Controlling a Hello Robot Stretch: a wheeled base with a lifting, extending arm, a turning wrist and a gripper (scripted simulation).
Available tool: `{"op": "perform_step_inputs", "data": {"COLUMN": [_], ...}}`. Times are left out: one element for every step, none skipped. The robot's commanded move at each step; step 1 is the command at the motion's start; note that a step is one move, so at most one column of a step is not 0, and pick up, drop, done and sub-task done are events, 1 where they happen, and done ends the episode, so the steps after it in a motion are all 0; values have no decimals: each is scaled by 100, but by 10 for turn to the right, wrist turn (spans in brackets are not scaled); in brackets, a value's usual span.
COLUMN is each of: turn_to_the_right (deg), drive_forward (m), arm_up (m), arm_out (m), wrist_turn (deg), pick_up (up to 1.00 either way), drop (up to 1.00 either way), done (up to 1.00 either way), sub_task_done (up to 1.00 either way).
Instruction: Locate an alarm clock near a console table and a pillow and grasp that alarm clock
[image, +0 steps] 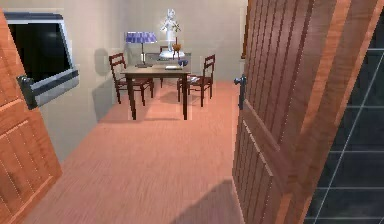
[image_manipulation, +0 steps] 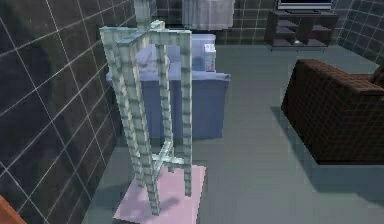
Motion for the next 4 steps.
{"op": "perform_step_inputs", "data": {"turn_to_the_right": [-120, 0, -150, 0], "drive_forward": [0, 100, 0, 15], "arm_up": [0, 0, 0, 0], "arm_out": [0, 0, 0, 0], "wrist_turn": [0, 0, 0, 0], "pick_up": [0, 0, 0, 0], "drop": [0, 0, 0, 0], "done": [0, 0, 0, 0], "sub_task_done": [0, 0, 0, 0]}}
